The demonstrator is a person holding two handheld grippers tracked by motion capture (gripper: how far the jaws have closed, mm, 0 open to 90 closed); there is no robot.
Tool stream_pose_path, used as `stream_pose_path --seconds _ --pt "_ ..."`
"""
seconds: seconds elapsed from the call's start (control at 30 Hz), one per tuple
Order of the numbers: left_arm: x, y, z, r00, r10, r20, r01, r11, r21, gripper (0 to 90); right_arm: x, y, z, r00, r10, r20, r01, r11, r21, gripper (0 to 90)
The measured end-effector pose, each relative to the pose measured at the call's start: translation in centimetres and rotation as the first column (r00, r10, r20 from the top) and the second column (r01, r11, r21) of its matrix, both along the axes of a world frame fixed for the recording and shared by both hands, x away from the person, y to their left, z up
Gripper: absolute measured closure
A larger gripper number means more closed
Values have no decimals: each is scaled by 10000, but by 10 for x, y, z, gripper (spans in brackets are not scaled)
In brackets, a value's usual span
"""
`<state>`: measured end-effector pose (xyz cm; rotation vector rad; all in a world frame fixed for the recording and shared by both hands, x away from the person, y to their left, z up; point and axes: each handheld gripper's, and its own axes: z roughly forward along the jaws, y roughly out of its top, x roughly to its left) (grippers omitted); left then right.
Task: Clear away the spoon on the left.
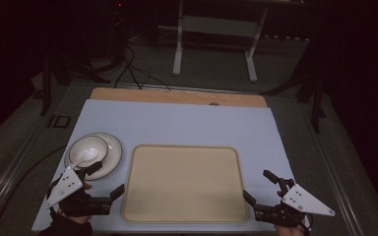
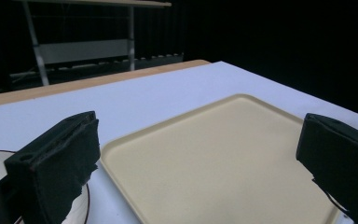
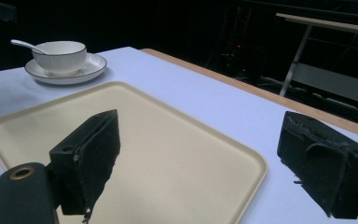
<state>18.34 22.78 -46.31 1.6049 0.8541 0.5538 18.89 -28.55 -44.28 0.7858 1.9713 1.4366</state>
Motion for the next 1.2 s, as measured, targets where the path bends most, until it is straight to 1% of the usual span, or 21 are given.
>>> stream_pose_path --seconds 0.03,0.07,0.27,0.3,0.37,0.43,0.47,0.57,0.6,0.63,0.67,0.7,0.73,0.8,0.83,0.87,0.9,0.93,1.03,1.07,1.2 --pt "0 1 0 9997 -211 -77 210 9997 -158 0 0 0 0 10000 -5 -17 5 10000 -15 132" --pt "0 1 0 9997 -211 -77 210 9997 -158 0 0 0 0 10000 -5 -17 5 10000 -15 132" --pt "1 -2 4 9973 -636 -371 638 9980 44 0 -1 2 0 10000 -51 -39 51 10000 -69 131" --pt "1 -4 6 9948 -880 -513 883 9961 44 0 -1 2 -1 10000 -42 -54 41 10000 -73 132" --pt "1 -6 8 9936 -988 -543 992 9951 40 0 -1 2 -1 10000 -11 -60 10 10000 -73 132" --pt "-3 -12 16 9903 -1315 -452 1329 9907 301 0 -1 4 0 10000 89 -46 -89 9999 -85 131" --pt "-3 -12 16 9903 -1315 -452 1329 9907 301 0 -2 4 0 9998 187 -38 -187 9998 -10 130" --pt "-6 -17 25 9831 -1749 -540 1776 9828 514 0 -3 4 1 9993 361 32 -362 9993 104 127" --pt "-7 -19 31 9775 -2041 -529 2068 9770 520 0 -4 4 1 9989 452 121 -453 9989 125 125" --pt "-7 -19 31 9775 -2041 -529 2068 9770 520 0 -4 4 1 9989 452 121 -453 9989 125 125" --pt "-8 -22 40 9727 -2263 -511 2295 9708 701 0 -5 6 1 9989 424 192 -424 9991 4 125" --pt "-8 -22 40 9727 -2263 -511 2295 9708 701 0 -5 6 1 9990 416 161 -416 9991 -17 126" --pt "-8 -24 49 9681 -2448 -527 2484 9654 791 0 -5 7 1 9990 408 173 -406 9991 -75 125" --pt "-9 -25 59 9663 -2538 -430 2570 9613 991 0 -5 8 1 9989 428 179 -426 9990 -135 125" --pt "-9 -25 59 9663 -2538 -430 2570 9613 991 0 -5 8 1 9988 459 193 -456 9989 -136 126" --pt "-8 -24 68 9666 -2534 -398 2562 9606 1081 0 -6 8 1 9985 492 220 -489 9987 -138 126" --pt "-8 -24 68 9666 -2534 -398 2562 9606 1081 0 -6 8 1 9981 558 250 -556 9984 -100 125" --pt "-7 -23 72 9643 -2610 -446 2644 9582 1097 0 -6 8 1 9977 624 247 -623 9980 -57 125" --pt "-3 -20 85 9674 -2507 -355 2532 9601 1187 1 -5 8 1 9973 688 258 -687 9976 -22 125" --pt "0 -18 91 9689 -2453 -328 2474 9624 1123 1 -5 7 1 9973 694 228 -695 9976 4 125" --pt "6 -12 100 9744 -2227 -298 2246 9689 1036 1 -5 7 1 9974 694 181 -694 9976 11 125"
